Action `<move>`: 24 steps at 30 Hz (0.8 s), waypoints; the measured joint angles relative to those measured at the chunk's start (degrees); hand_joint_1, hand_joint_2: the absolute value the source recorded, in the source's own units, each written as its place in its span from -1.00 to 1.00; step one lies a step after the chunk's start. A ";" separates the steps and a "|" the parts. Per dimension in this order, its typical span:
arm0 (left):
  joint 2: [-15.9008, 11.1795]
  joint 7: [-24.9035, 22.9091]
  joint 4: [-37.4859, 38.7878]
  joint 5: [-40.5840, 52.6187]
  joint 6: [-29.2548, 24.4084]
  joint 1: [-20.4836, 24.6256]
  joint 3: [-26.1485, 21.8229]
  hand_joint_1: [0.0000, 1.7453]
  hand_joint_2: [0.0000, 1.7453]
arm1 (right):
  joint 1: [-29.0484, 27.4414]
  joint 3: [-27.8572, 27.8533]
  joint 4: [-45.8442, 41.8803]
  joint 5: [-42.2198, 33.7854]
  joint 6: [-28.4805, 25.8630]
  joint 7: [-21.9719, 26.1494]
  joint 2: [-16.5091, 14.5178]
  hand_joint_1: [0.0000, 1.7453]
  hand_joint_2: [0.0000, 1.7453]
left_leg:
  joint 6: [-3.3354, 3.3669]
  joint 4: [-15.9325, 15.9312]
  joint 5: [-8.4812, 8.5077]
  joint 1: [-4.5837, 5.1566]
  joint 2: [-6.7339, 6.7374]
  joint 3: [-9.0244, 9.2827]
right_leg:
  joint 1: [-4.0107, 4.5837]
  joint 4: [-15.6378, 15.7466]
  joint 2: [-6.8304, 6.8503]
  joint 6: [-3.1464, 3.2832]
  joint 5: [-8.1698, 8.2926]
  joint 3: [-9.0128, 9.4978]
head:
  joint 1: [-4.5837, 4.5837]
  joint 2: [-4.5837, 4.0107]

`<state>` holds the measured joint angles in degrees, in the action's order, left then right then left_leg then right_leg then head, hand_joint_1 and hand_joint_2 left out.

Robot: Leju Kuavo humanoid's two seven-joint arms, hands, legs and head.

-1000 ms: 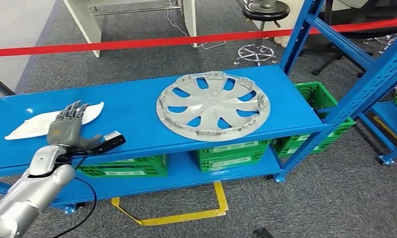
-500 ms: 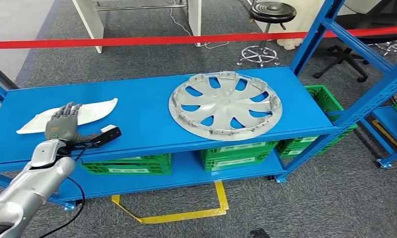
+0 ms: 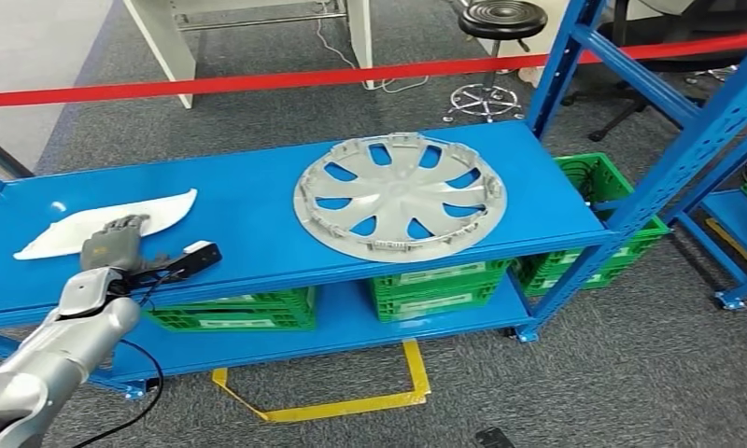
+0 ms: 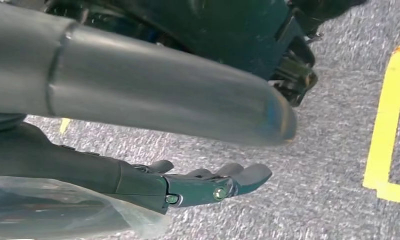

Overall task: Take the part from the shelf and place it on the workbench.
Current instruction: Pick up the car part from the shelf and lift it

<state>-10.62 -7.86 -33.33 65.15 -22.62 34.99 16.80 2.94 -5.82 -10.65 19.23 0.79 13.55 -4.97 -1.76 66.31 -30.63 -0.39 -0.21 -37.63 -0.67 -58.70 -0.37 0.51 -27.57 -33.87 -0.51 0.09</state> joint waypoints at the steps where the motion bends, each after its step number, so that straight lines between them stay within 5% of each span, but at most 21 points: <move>1: 0.04 0.03 0.28 -0.09 0.12 -0.18 -0.04 1.00 1.00 | -0.06 -0.01 0.00 0.01 0.00 0.00 -0.03 -1.00 -1.00 | -0.12 3.86 -1.69 0.00 0.00 -1.67 | 0.06 0.00 0.00 0.12 -0.02 -0.01 | -0.01 0.00; 3: 0.11 0.09 0.69 -0.21 0.19 -0.54 -0.10 1.00 1.00 | -0.20 -0.03 0.01 0.02 0.00 0.00 -0.06 -1.00 -1.00 | -0.07 8.03 -2.60 0.01 0.00 -3.48 | 0.19 -0.01 -0.01 0.19 -0.05 0.00 | 0.00 0.00; 4: 0.14 0.10 0.81 -0.23 0.20 -0.62 -0.14 1.00 1.00 | -0.23 -0.04 0.01 0.02 0.00 0.00 -0.07 -1.00 -1.00 | 0.11 7.01 -1.47 0.02 0.00 -3.01 | 0.26 -0.01 -0.03 0.19 -0.06 0.03 | 0.00 0.00; 7: 0.16 0.37 0.90 -0.32 0.24 -0.31 -0.29 1.00 1.00 | -0.20 -0.06 0.01 0.07 0.00 0.00 -0.21 -1.00 -1.00 | 1.16 -3.57 3.79 0.29 0.01 1.85 | 0.54 -0.06 -0.05 0.11 -0.11 0.13 | 0.03 0.00; 9: 0.21 0.84 0.90 -0.36 0.31 0.28 -0.33 1.00 1.00 | -0.19 -0.07 0.01 0.13 0.00 0.00 -0.31 -1.00 -1.00 | 1.62 -7.44 4.53 0.62 0.02 3.56 | 0.61 -0.08 0.01 -0.22 -0.08 -0.03 | 0.08 0.00; 12: 0.37 1.48 0.88 -0.50 0.44 0.91 -0.34 1.00 1.00 | -0.28 -0.11 0.01 0.32 -0.01 0.01 -0.33 -1.00 -1.00 | 2.18 -8.55 4.64 0.71 0.08 4.15 | 0.49 -0.11 0.08 -1.11 -0.33 -0.16 | 0.09 0.00; 14: 0.68 1.79 0.87 -0.66 0.52 1.14 -0.34 1.00 1.00 | -0.26 -0.19 0.01 0.44 -0.02 0.04 -0.34 -1.00 -1.00 | 2.73 -9.18 5.02 0.39 0.23 4.50 | 0.46 -3.06 0.08 -1.65 -2.41 -1.59 | 0.28 0.00; 16: 1.01 2.00 0.87 -0.73 0.58 1.18 -0.34 1.00 1.00 | -0.31 -0.24 0.01 0.46 -0.02 0.07 -0.34 -1.00 -1.00 | 2.95 -9.26 5.08 0.30 0.31 4.48 | 0.22 -10.20 0.07 -2.10 -5.92 -4.90 | 0.45 0.00; 18: 1.24 2.08 0.87 -0.76 0.62 1.05 -0.34 1.00 1.00 | -0.51 -0.25 0.01 0.46 -0.02 0.07 -0.34 -1.00 -1.00 | 2.95 -9.23 5.08 0.23 0.33 4.46 | -0.03 -15.30 0.11 -2.55 -7.30 -7.28 | 0.43 0.00; 20: 1.36 2.29 0.87 -0.91 0.66 0.97 -0.35 1.00 1.00 | -0.65 -0.26 0.01 0.49 -0.02 0.07 -0.33 -1.00 -1.00 | 2.79 -9.15 5.05 0.03 0.30 4.49 | -0.35 -12.16 0.20 -2.93 -4.67 -5.66 | 0.43 0.00; 22: 1.41 3.10 0.85 -1.42 0.66 0.98 -0.43 1.00 1.00 | -0.56 -0.27 0.01 0.55 -0.02 0.12 -0.33 -1.00 -1.00 | 2.18 -8.71 4.84 -0.02 0.17 4.38 | -0.69 -4.32 0.26 -3.20 -1.59 -1.57 | 0.53 0.00; 24: 1.43 4.61 0.81 -2.38 0.58 0.86 -0.72 1.00 1.00 | -0.41 -0.28 0.01 0.61 -0.03 0.30 -0.34 -1.00 -1.00 | 1.40 -8.29 4.70 0.16 0.01 4.15 | -0.75 -0.22 0.20 -2.73 -0.85 0.74 | 0.53 0.00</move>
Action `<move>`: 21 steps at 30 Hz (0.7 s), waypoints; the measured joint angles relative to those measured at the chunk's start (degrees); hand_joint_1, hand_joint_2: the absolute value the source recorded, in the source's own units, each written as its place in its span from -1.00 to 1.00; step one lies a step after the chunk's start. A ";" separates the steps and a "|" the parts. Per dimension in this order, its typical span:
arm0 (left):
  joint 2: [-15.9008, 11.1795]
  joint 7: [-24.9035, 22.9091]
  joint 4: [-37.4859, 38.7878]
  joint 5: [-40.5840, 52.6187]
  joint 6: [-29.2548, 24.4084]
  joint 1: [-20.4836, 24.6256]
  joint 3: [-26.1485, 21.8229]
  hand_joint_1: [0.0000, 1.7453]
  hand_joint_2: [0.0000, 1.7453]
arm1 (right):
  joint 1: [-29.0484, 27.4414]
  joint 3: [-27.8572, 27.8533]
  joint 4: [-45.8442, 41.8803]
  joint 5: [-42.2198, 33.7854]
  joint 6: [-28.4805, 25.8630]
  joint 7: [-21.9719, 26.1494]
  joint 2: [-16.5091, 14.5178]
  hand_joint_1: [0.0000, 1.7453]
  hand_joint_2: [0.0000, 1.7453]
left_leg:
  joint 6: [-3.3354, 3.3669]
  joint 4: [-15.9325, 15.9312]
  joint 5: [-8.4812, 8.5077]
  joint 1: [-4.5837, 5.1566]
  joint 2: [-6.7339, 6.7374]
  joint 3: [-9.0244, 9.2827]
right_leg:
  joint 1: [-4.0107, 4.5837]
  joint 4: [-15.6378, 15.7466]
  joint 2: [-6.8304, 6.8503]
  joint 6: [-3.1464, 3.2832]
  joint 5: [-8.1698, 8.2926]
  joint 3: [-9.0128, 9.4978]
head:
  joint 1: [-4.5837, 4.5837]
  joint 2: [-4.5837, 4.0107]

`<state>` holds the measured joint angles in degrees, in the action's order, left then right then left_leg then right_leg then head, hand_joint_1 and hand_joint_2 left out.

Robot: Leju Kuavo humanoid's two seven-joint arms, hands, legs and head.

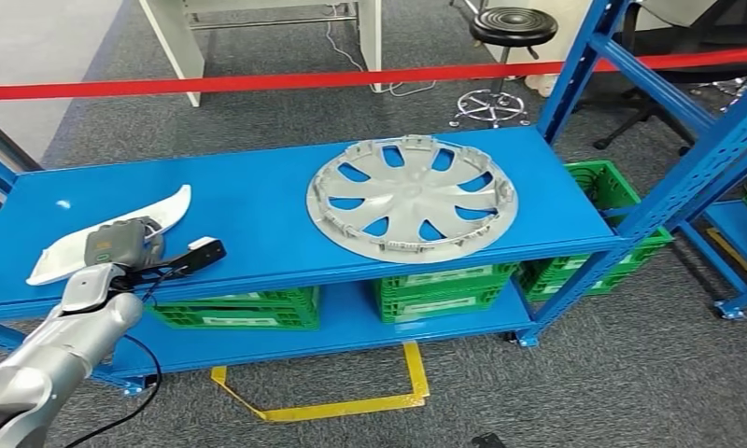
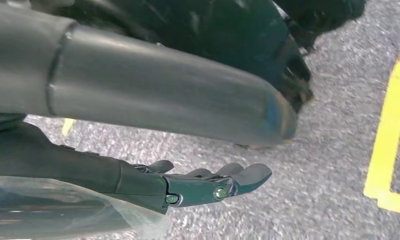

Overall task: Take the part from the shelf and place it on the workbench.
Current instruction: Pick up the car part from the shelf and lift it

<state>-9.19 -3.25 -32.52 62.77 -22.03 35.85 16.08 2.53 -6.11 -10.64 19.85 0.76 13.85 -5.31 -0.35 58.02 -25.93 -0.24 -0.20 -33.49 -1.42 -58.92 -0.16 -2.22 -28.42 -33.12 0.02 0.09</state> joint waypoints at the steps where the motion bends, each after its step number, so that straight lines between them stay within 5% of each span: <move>1: 0.01 1.11 -0.09 -0.71 -0.14 -0.20 -0.17 1.00 1.00 | 0.03 -0.01 0.00 0.02 0.00 0.13 0.00 -1.00 -1.00 | -0.33 0.04 0.06 0.04 -0.05 -0.06 | 0.15 0.18 -0.07 0.47 -0.15 0.22 | 0.00 0.00; 5: 0.01 9.50 -2.49 -7.29 -1.09 -2.05 -0.85 1.00 1.00 | -0.17 -0.17 0.00 0.03 0.01 0.77 0.00 -1.00 -1.00 | -1.21 1.62 -1.35 -0.23 -0.01 -0.62 | 0.06 0.28 -0.01 1.88 0.27 0.28 | -0.19 0.00; 12: 0.11 13.08 -3.95 -10.79 -1.22 -2.88 -1.17 1.00 1.00 | -0.21 -0.32 0.00 0.04 0.01 0.96 0.00 -1.00 -1.00 | -1.41 3.90 -2.99 -0.25 0.02 -1.56 | 0.03 0.29 0.03 2.17 0.29 0.29 | -0.33 0.00; 15: 1.14 20.32 -10.85 -22.71 0.01 -6.90 -2.41 1.00 1.00 | -0.42 -0.67 0.02 0.22 -0.01 1.42 0.00 -1.00 -1.00 | -1.40 10.46 -5.47 -0.27 0.02 -4.29 | 0.15 0.29 0.01 2.42 0.21 0.32 | -0.30 0.00; 18: 3.62 28.22 -31.36 -44.48 4.69 -16.55 -4.46 1.00 1.00 | -0.78 -1.09 0.08 0.95 -0.08 2.05 0.00 -1.00 -1.00 | -0.21 3.28 -1.59 0.15 0.08 -1.12 | 0.54 0.29 -0.07 1.78 0.05 0.29 | -0.24 0.00; 19: 3.98 28.51 -35.14 -46.18 5.16 -18.13 -4.73 1.00 1.00 | -0.75 -1.13 0.09 1.09 -0.08 2.12 0.00 -1.00 -1.00 | 0.14 0.29 -0.68 0.27 0.09 0.11 | 0.62 0.38 -0.05 1.34 0.07 0.25 | -0.22 0.00; 21: 4.38 29.24 -38.03 -47.38 5.02 -19.51 -4.97 1.00 1.00 | -0.79 -1.27 0.09 1.19 -0.11 2.13 0.00 -1.00 -1.00 | 0.60 -0.13 -0.33 0.02 0.16 0.15 | 0.56 -0.01 -0.02 0.69 -0.46 -0.16 | -0.19 0.00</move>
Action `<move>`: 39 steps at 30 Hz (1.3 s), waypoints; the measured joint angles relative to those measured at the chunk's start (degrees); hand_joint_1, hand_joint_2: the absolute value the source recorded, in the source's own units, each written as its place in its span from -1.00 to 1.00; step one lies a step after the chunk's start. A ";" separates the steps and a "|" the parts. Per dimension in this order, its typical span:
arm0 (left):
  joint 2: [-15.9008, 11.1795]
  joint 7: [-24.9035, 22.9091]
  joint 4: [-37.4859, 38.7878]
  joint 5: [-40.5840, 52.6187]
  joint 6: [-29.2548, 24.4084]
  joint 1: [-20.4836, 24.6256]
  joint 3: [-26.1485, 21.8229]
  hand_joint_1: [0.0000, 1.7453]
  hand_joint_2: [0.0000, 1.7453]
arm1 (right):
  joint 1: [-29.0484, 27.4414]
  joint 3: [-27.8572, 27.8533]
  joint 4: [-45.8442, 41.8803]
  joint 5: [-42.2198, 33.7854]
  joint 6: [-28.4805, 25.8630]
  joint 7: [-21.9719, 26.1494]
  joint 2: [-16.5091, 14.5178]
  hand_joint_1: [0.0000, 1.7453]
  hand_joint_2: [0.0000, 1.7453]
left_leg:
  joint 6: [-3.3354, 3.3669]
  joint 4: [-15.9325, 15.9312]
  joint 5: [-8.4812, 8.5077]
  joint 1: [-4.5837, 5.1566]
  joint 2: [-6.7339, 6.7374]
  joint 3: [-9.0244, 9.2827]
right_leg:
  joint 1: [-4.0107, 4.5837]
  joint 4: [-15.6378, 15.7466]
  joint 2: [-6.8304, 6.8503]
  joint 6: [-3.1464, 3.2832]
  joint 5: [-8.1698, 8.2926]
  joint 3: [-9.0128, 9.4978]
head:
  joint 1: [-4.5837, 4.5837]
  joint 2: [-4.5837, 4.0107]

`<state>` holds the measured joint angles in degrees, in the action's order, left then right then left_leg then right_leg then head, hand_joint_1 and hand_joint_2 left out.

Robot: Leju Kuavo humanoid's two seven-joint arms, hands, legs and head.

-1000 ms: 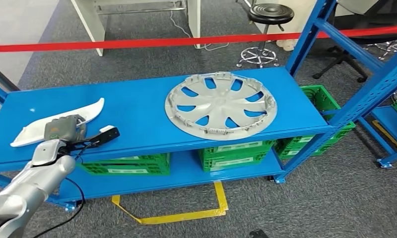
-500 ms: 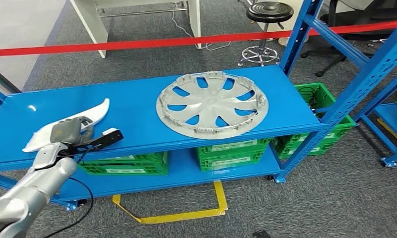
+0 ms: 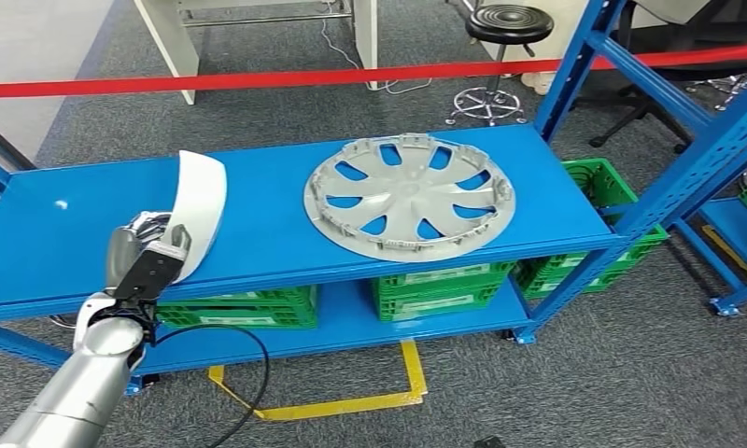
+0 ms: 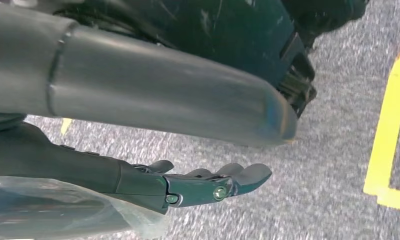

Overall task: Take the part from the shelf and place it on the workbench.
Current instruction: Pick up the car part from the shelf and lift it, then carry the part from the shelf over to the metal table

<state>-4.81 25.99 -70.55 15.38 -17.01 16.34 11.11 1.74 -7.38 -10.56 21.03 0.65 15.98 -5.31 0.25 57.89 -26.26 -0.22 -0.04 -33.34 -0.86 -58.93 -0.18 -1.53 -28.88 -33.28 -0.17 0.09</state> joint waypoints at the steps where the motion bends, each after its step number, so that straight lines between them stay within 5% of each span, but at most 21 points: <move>1: 0.30 0.80 -1.42 -0.91 -0.43 -0.60 -0.17 1.00 1.00 | 0.01 -0.08 0.00 0.05 -0.04 0.01 0.00 -1.00 -1.00 | 0.31 -0.24 0.18 -0.15 0.05 0.02 | -0.01 -1.34 0.01 -0.29 -1.02 -0.71 | 0.08 0.00; 4: 1.62 3.05 -5.99 -2.89 -3.50 -2.66 -0.75 1.00 1.00 | -0.04 -0.22 0.01 0.24 -0.26 0.01 0.00 -1.00 -1.00 | 0.75 -0.37 0.30 -0.23 0.13 -0.09 | -0.10 -11.30 0.04 -0.87 -6.00 -5.38 | 0.20 0.00; 6: 2.69 3.67 -9.09 -4.26 -6.10 -4.21 -1.03 1.00 1.00 | -0.13 -0.39 0.03 0.39 -0.44 0.00 0.00 -1.00 -1.00 | 0.80 -0.33 0.26 -0.19 0.11 -0.09 | -0.12 -14.96 0.06 -1.07 -6.40 -7.20 | 0.21 0.00; 7: 3.25 4.13 -10.61 -5.42 -7.51 -4.90 -1.16 1.00 1.00 | -0.14 -0.51 0.04 0.48 -0.57 -0.01 0.00 -1.00 -1.00 | 0.79 -0.29 0.23 -0.19 0.09 -0.06 | -0.12 -13.62 0.07 -1.08 -5.03 -6.65 | 0.21 0.00; 10: 4.97 6.51 -15.26 -8.80 -12.84 -6.32 -1.40 1.00 1.00 | -0.02 -0.88 0.04 0.61 -1.10 -0.07 -0.03 -1.00 -1.00 | 0.40 0.26 0.02 -0.09 0.00 -0.18 | -0.09 -3.00 0.07 -0.73 -0.04 -1.60 | 0.20 0.00; 12: 5.87 8.04 -18.21 -10.19 -16.64 -7.03 -1.49 1.00 1.00 | 0.03 -1.12 0.04 0.66 -1.31 -0.22 -0.08 -1.00 -1.00 | -0.15 0.72 0.04 0.08 -0.05 -0.51 | 0.06 -0.07 -0.05 -0.32 0.49 -0.04 | 0.16 0.00; 15: 6.53 9.72 -21.49 -11.79 -20.83 -8.01 -1.62 1.00 1.00 | -0.12 -1.30 0.07 0.86 -1.58 -0.57 -0.20 -1.00 -1.00 | -0.87 1.24 -0.41 -0.03 -0.08 -0.79 | 0.08 0.04 -0.02 0.59 0.85 -0.07 | 0.14 0.00; 17: 6.68 10.80 -23.15 -13.12 -22.29 -8.31 -1.88 1.00 1.00 | -0.06 -1.46 0.09 0.99 -1.74 -0.69 -0.36 -1.00 -1.00 | -1.39 4.68 -3.47 -0.14 -0.09 -1.95 | -0.08 0.25 0.15 1.40 1.32 -0.36 | 0.03 0.00; 19: 6.85 11.81 -24.39 -14.23 -22.86 -8.62 -2.47 1.00 1.00 | 0.05 -1.63 0.09 1.07 -1.84 -0.73 -0.43 -1.00 -1.00 | -1.75 11.93 -7.97 -0.20 -0.09 -4.26 | -0.02 0.24 0.22 1.90 1.73 -0.89 | -0.04 0.00; 21: 6.98 12.55 -25.29 -14.79 -23.00 -9.07 -3.10 1.00 1.00 | 0.01 -1.84 0.09 1.14 -1.88 -0.80 -0.44 -1.00 -1.00 | -1.81 16.43 -9.91 -0.22 -0.09 -5.19 | 0.07 0.23 0.25 2.02 2.22 -1.53 | -0.04 0.00; 23: 7.13 13.05 -26.15 -14.92 -23.02 -9.30 -3.71 1.00 1.00 | -0.02 -2.05 0.09 1.24 -1.91 -0.88 -0.44 -1.00 -1.00 | -1.52 12.51 -7.84 -0.22 -0.09 -2.21 | 0.15 0.22 0.24 1.89 2.85 -2.20 | -0.04 0.00; 25: 7.37 13.46 -27.03 -14.84 -23.03 -9.27 -4.32 1.00 1.00 | 0.04 -2.15 0.09 1.39 -1.95 -0.92 -0.46 -1.00 -1.00 | -1.03 4.19 -5.18 -0.10 -0.10 2.72 | 0.29 0.18 0.21 1.50 3.48 -2.71 | -0.03 0.00; 27: 7.65 13.71 -27.73 -14.71 -23.03 -9.25 -4.74 1.00 1.00 | 0.08 -2.21 0.09 1.57 -2.00 -0.99 -0.50 -1.00 -1.00 | -0.63 -0.10 -4.24 0.18 -0.13 4.86 | 0.37 0.22 0.24 0.84 4.13 -3.02 | 0.03 0.00; 29: 7.91 13.76 -28.09 -14.65 -23.02 -9.35 -5.15 1.00 1.00 | 0.04 -2.28 0.11 1.66 -2.03 -1.07 -0.54 -1.00 -1.00 | -0.10 -0.35 -3.63 0.43 -0.13 4.48 | 0.26 0.43 0.26 0.05 4.86 -3.24 | 0.05 0.00; 31: 8.12 13.78 -28.29 -14.64 -23.00 -9.33 -5.53 1.00 1.00 | -0.03 -2.40 0.14 1.69 -2.04 -1.16 -0.57 -1.00 -1.00 | 0.74 -0.55 -2.58 0.34 0.02 3.80 | 0.11 -0.41 0.21 -0.54 3.60 -3.99 | 0.09 0.00; 34: 8.54 13.80 -28.49 -14.42 -22.96 -9.33 -5.74 1.00 1.00 | -0.08 -2.57 0.15 1.78 -2.05 -1.26 -0.57 -1.00 -1.00 | 1.62 -0.66 -0.90 0.23 0.17 1.88 | 0.04 -8.76 0.19 -0.95 -3.99 -6.91 | 0.33 0.00; 36: 8.78 13.81 -28.51 -14.07 -22.96 -9.36 -5.96 1.00 1.00 | -0.03 -2.61 0.15 1.82 -2.08 -1.25 -0.57 -1.00 -1.00 | 1.67 -0.59 0.21 0.34 0.18 0.33 | 0.05 -14.66 0.20 -1.09 -6.61 -7.71 | 0.33 0.00; 37: 8.88 13.81 -28.51 -13.88 -22.96 -9.37 -6.10 1.00 1.00 | -0.02 -2.62 0.15 1.84 -2.10 -1.25 -0.57 -1.00 -1.00 | 1.61 -0.56 0.74 0.38 0.18 -0.40 | 0.06 -15.11 0.20 -1.10 -6.09 -6.85 | 0.33 0.00; 39: 9.02 13.81 -28.51 -13.49 -22.96 -9.36 -6.45 1.00 1.00 | 0.04 -2.63 0.15 1.90 -2.15 -1.23 -0.57 -1.00 -1.00 | 1.35 -0.44 1.64 0.40 0.18 -1.57 | 0.09 -10.18 0.21 -0.90 -3.31 -2.17 | 0.33 0.00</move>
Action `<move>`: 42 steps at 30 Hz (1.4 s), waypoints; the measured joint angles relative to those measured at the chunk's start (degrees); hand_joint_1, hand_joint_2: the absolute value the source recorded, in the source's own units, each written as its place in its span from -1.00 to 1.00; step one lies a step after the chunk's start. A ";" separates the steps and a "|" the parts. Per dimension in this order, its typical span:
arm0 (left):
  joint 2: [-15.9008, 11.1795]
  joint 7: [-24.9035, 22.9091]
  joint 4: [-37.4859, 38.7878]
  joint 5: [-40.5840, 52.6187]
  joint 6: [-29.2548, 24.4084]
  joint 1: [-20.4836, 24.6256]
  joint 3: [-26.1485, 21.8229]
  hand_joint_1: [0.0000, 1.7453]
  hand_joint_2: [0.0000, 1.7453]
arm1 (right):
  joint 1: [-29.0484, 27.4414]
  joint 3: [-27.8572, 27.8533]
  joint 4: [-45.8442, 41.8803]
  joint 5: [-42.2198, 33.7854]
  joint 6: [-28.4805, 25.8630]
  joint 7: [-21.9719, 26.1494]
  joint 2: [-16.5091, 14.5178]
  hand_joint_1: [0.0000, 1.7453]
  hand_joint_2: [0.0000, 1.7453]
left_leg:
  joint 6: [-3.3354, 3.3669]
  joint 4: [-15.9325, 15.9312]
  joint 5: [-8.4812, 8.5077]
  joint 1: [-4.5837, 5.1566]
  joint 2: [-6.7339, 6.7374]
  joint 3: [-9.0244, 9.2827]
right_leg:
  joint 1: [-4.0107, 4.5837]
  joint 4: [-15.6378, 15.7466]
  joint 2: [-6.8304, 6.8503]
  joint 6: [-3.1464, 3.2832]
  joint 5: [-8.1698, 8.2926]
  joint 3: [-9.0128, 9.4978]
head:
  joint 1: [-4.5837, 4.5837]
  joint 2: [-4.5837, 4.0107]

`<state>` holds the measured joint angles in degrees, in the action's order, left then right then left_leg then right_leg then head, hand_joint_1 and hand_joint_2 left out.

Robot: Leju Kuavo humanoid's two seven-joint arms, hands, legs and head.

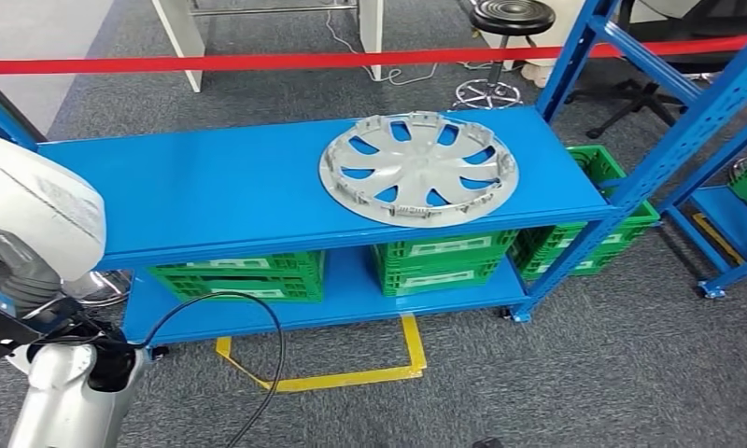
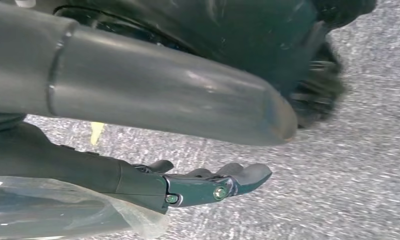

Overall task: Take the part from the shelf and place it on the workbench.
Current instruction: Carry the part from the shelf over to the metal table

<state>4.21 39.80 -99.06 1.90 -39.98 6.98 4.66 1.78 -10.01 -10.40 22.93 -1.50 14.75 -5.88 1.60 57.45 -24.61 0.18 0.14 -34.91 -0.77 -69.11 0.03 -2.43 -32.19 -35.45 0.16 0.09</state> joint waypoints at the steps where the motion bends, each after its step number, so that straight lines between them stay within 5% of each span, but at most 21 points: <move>1: 0.04 0.01 0.00 0.18 0.00 0.01 -0.19 1.00 1.00 | 0.09 -0.01 -0.01 0.05 -0.04 0.01 0.00 -1.00 -1.00 | -0.22 0.13 0.35 0.06 0.00 -0.43 | 0.08 4.30 0.00 0.18 0.75 3.24 | 0.01 0.00; 2: 0.08 0.02 0.00 0.38 0.00 0.06 -0.37 1.00 1.00 | 0.22 -0.02 -0.01 0.10 -0.08 0.03 0.00 -1.00 -1.00 | -0.49 0.27 0.70 0.12 0.02 -0.75 | 0.15 8.21 -0.01 0.36 0.91 6.06 | -0.04 0.00; 4: 0.22 0.05 0.00 0.87 0.00 0.20 -0.61 1.00 1.00 | 0.42 -0.04 -0.02 0.18 -0.14 0.07 0.00 -1.00 -1.00 | -1.11 0.49 1.45 0.17 0.08 -1.15 | 0.38 12.46 -0.09 0.66 0.27 8.59 | -0.08 0.00; 7: 0.42 0.08 0.00 1.63 0.00 0.27 -0.88 1.00 1.00 | 0.29 -0.11 0.01 0.20 -0.13 0.08 -0.02 -1.00 -1.00 | -2.11 1.17 1.05 0.00 -0.04 -1.83 | 0.28 12.93 0.13 1.79 1.17 7.71 | -0.15 0.00; 11: 0.45 0.09 0.00 2.12 0.00 0.17 -1.46 1.00 1.00 | 0.25 -0.28 0.02 0.22 -0.11 0.07 -0.02 -1.00 -1.00 | -3.41 12.44 -8.92 -0.48 -0.16 -4.56 | 0.20 12.91 0.48 2.98 3.54 5.50 | -0.55 0.00; 12: 0.49 0.09 0.00 2.25 0.00 0.11 -1.59 1.00 1.00 | 0.22 -0.32 0.02 0.22 -0.11 0.05 -0.02 -1.00 -1.00 | -3.58 15.12 -9.82 -0.58 -0.16 -4.67 | 0.23 12.77 0.48 2.96 4.04 4.75 | -0.55 0.00; 14: 0.62 0.09 0.00 2.65 0.00 0.00 -1.85 1.00 1.00 | 0.19 -0.39 0.02 0.24 -0.10 0.00 -0.02 -1.00 -1.00 | -3.70 15.23 -8.18 -0.75 -0.16 -2.61 | 0.24 12.28 0.48 2.82 4.90 3.15 | -0.56 0.00; 16: 0.77 0.09 -0.02 3.05 0.00 -0.01 -2.07 1.00 1.00 | 0.18 -0.44 0.02 0.26 -0.10 -0.05 -0.02 -1.00 -1.00 | -3.50 8.52 -5.69 -0.83 -0.17 2.43 | 0.28 11.66 0.44 2.53 5.54 1.82 | -0.58 0.00; 18: 0.90 0.09 -0.07 3.25 0.00 0.00 -2.14 1.00 1.00 | 0.22 -0.47 0.02 0.30 -0.10 -0.08 -0.02 -1.00 -1.00 | -3.05 1.86 -5.51 -0.71 -0.25 6.52 | 0.45 11.20 0.38 2.03 6.14 0.99 | -0.52 0.00; 19: 0.97 0.10 -0.10 3.37 0.00 0.01 -2.16 1.00 1.00 | 0.25 -0.51 0.02 0.31 -0.11 -0.09 -0.02 -1.00 -1.00 | -2.74 0.30 -5.93 -0.58 -0.29 7.15 | 0.50 11.10 0.37 1.70 6.49 0.65 | -0.50 0.00; 22: 1.22 0.13 -0.13 4.16 0.00 -0.13 -2.35 1.00 1.00 | 0.15 -0.80 0.02 0.38 -0.11 -0.07 -0.02 -1.00 -1.00 | -1.26 -0.64 -5.36 -0.52 -0.19 6.38 | 0.31 10.76 0.32 0.62 6.66 -0.34 | -0.45 0.00; 24: 1.37 0.13 -0.14 4.34 0.00 -0.20 -2.52 1.00 1.00 | 0.00 -1.00 0.02 0.42 -0.09 -0.01 -0.01 -1.00 -1.00 | -0.26 -0.96 -4.34 -0.62 -0.06 5.66 | 0.20 7.30 0.16 0.22 3.21 -1.91 | -0.35 0.00; 26: 1.45 0.13 -0.15 4.27 0.00 -0.29 -2.65 1.00 1.00 | 0.00 -1.16 0.02 0.45 -0.08 0.07 -0.01 -1.00 -1.00 | 0.12 -0.90 -3.42 -0.48 -0.04 4.53 | 0.20 0.12 0.08 0.03 -1.57 -4.34 | -0.26 0.00; 28: 1.45 0.13 -0.15 4.29 0.00 -0.43 -2.77 1.00 1.00 | 0.00 -1.31 0.02 0.48 -0.08 0.17 -0.01 -1.00 -1.00 | 0.10 -0.81 -2.61 -0.34 -0.03 3.41 | 0.20 -4.51 0.08 -0.04 -2.68 -5.11 | -0.28 0.00; 29: 1.46 0.13 -0.15 4.33 0.00 -0.50 -2.84 1.00 1.00 | -0.01 -1.34 0.02 0.49 -0.08 0.22 -0.01 -1.00 -1.00 | 0.02 -0.77 -2.29 -0.31 -0.03 2.99 | 0.20 -3.85 0.08 0.00 -1.65 -4.00 | -0.27 0.00; 31: 1.47 0.13 -0.15 4.54 0.00 -0.58 -3.00 1.00 1.00 | 0.05 -1.37 0.02 0.54 -0.06 0.37 0.00 -1.00 -1.00 | -0.25 -0.69 -1.84 -0.29 -0.05 2.51 | 0.21 3.28 0.03 0.33 1.10 1.22 | -0.27 0.00; 33: 1.48 0.14 -0.17 4.79 -0.01 -0.57 -3.16 1.00 1.00 | 0.16 -1.38 0.01 0.69 -0.10 0.55 0.04 -1.00 -1.00 | -0.81 -0.56 -1.44 -0.18 -0.25 2.14 | 0.23 10.54 -0.57 0.69 2.02 6.23 | -0.31 0.00; 34: 1.52 0.15 -0.19 4.91 -0.01 -0.57 -3.21 1.00 1.00 | 0.18 -1.38 0.00 0.78 -0.37 0.68 0.07 -1.00 -1.00 | -1.14 -0.47 -1.20 -0.13 -0.37 1.94 | 0.29 12.27 -0.80 0.85 1.81 7.33 | -0.31 0.00; 38: 1.74 0.21 -0.55 5.38 -0.02 -0.80 -3.56 1.00 1.00 | 0.00 -1.68 0.00 0.87 -2.85 1.36 0.08 -1.00 -1.00 | -2.41 1.08 -1.83 -0.09 -0.89 0.86 | 0.08 13.34 0.13 2.08 2.26 7.18 | -0.55 0.00; 42: 1.75 0.22 -0.70 5.47 -0.06 -1.34 -3.83 1.00 1.00 | 0.04 -1.88 0.00 1.10 -3.80 1.60 0.08 -1.00 -1.00 | -3.68 13.78 -8.95 -0.55 -0.77 -3.88 | 0.09 13.39 1.93 2.94 2.75 6.55 | -0.96 0.00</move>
<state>5.96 40.02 -99.76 7.37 -40.04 5.65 0.84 1.82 -11.89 -10.40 24.03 -5.29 16.34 -5.80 -2.08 71.23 -33.56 -0.37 -0.63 -38.80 -0.68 -55.71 1.96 0.51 -29.44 -28.90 -0.80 0.09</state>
